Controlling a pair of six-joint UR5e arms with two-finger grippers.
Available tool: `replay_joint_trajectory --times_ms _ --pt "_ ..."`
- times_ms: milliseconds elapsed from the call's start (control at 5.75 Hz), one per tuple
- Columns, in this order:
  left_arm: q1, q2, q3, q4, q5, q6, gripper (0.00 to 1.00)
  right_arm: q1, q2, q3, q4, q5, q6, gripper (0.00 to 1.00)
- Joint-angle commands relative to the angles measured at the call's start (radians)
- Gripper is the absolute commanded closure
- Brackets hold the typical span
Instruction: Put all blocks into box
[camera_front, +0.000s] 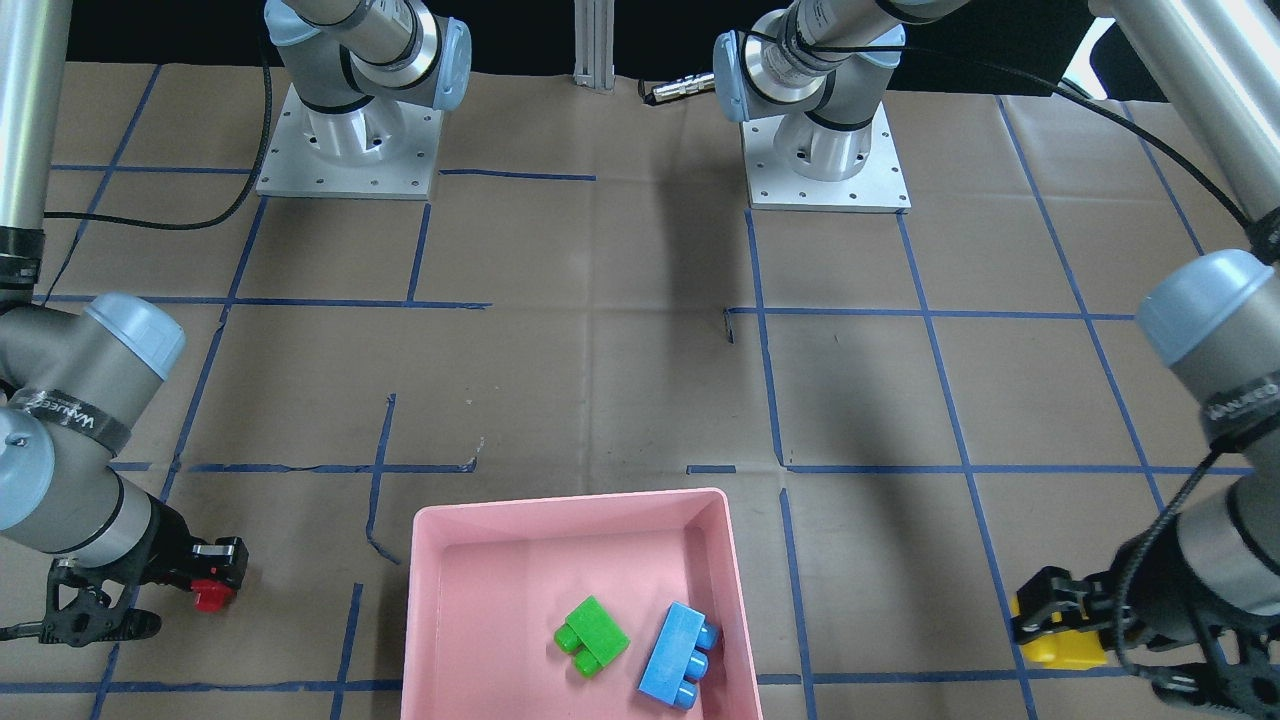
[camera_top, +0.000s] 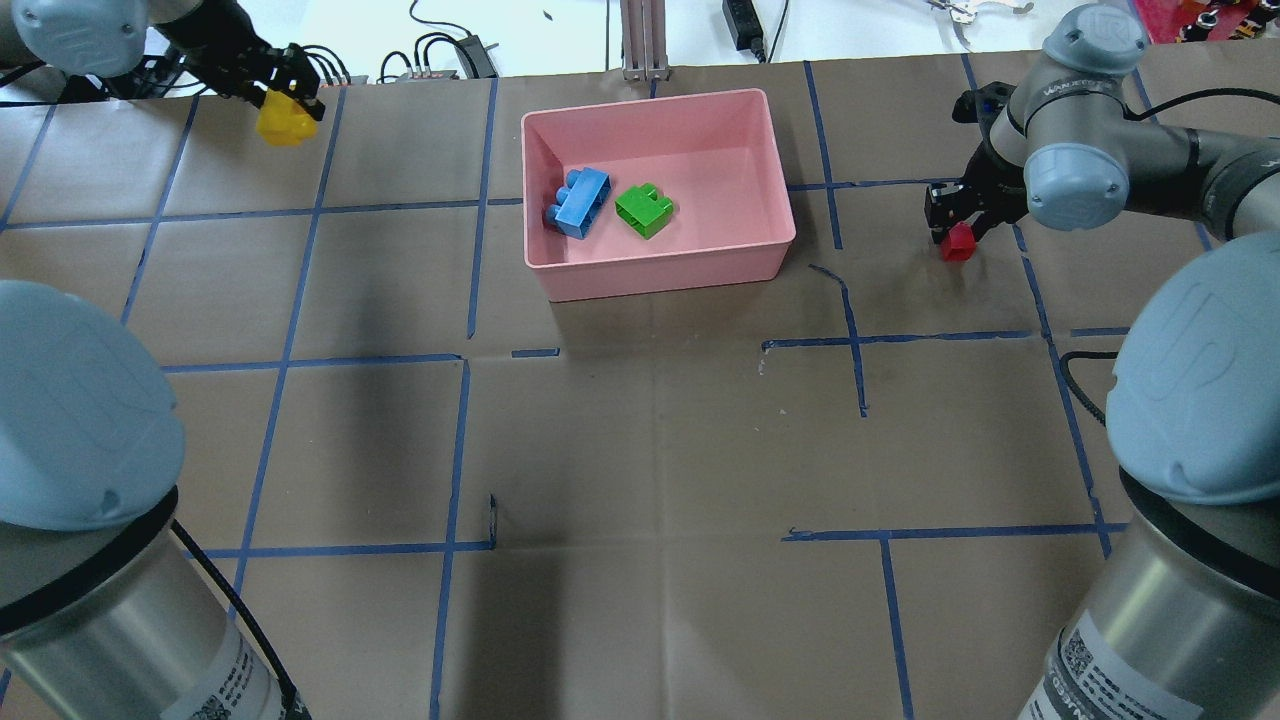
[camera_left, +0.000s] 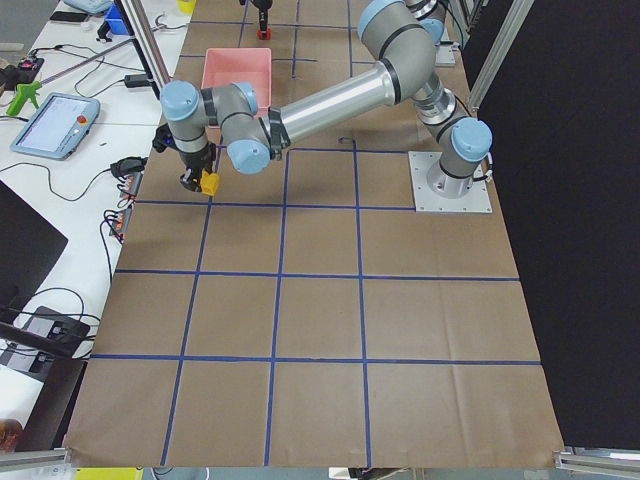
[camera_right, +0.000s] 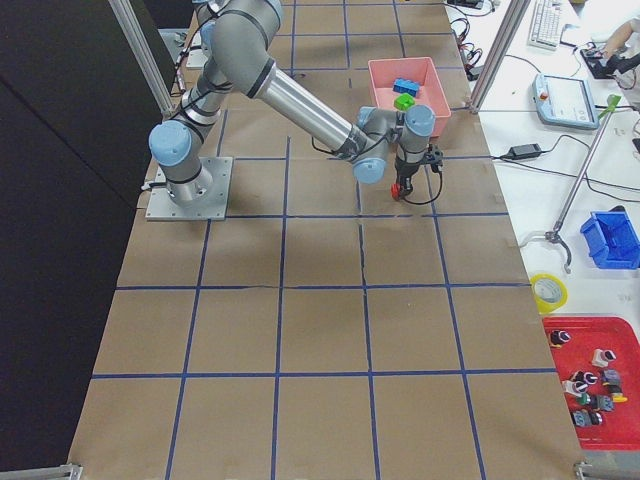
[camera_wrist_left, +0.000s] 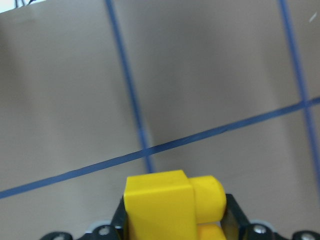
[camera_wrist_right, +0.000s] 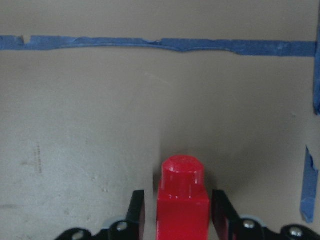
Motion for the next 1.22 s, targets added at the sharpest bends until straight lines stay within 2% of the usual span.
replay_joint_trajectory --times_ms 0,174,348,522,696,870,1043 --pt "-0.2 -0.011 0.005 0.035 -0.008 -0.404 0.73 -0.001 0.003 0.001 0.0 0.0 0.001 0.44" --pt "-0.27 -0.032 0.003 0.099 -0.008 -0.538 0.73 -0.001 0.005 0.004 0.0 0.001 0.0 0.45" --pt "-0.336 -0.063 0.002 0.155 0.001 -0.635 0.73 -0.001 0.005 0.004 0.0 -0.002 0.0 0.6" --pt "-0.386 -0.117 -0.004 0.228 0.01 -0.697 0.73 -0.001 -0.001 -0.001 0.003 -0.005 -0.005 0.89" --pt "-0.407 -0.156 -0.006 0.271 0.071 -0.73 0.73 -0.002 -0.01 -0.012 0.003 -0.007 -0.026 0.92" --pt "-0.41 -0.137 -0.016 0.263 0.102 -0.73 0.42 -0.001 -0.013 -0.054 0.017 -0.032 -0.054 0.92" --pt "-0.411 -0.124 -0.021 0.246 0.103 -0.73 0.02 0.001 -0.019 -0.077 0.023 -0.033 -0.057 0.92"
